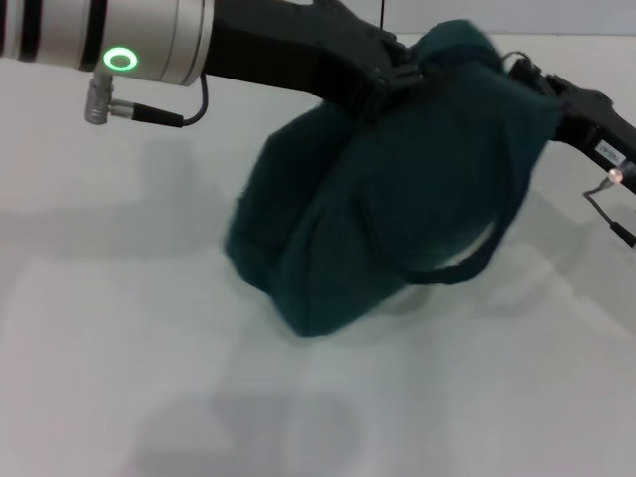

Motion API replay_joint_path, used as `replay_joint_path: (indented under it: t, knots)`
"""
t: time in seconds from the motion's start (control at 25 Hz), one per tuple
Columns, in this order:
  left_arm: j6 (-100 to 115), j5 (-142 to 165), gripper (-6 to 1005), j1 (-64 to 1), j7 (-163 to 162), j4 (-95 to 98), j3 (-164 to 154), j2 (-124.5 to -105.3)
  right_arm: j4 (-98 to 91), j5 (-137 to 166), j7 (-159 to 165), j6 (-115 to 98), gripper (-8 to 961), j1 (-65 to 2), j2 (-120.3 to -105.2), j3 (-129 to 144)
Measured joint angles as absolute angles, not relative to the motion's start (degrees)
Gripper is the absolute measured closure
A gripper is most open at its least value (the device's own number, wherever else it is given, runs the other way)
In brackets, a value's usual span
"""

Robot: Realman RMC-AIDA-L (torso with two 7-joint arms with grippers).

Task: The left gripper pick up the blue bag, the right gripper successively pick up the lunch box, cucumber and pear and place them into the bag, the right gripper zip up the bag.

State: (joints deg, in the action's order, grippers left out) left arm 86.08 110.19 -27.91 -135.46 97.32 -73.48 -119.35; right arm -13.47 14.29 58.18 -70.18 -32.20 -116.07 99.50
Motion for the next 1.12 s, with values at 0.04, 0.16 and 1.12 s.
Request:
replay_joint_path:
  t: [0.04, 0.16, 1.12]
  knots:
    - [86.1, 110.1, 932, -27.9, -135.2, 97.2, -73.5, -119.35, -13.5, 14.3, 58.2, -70.0, 935, -31.9, -116.05, 99.5]
    - [85.9, 110.0, 932, -27.9, -134.3, 96.7, -73.5, -119.52, -13.7, 14.2, 58.2, -70.0, 935, -31.5, -116.0, 99.5]
    - [80.7, 108.4, 923, -26.2, -126.4, 87.0, -73.1, -119.7, -14.1, 13.4, 58.2, -71.8, 785, -26.9, -116.06, 98.6]
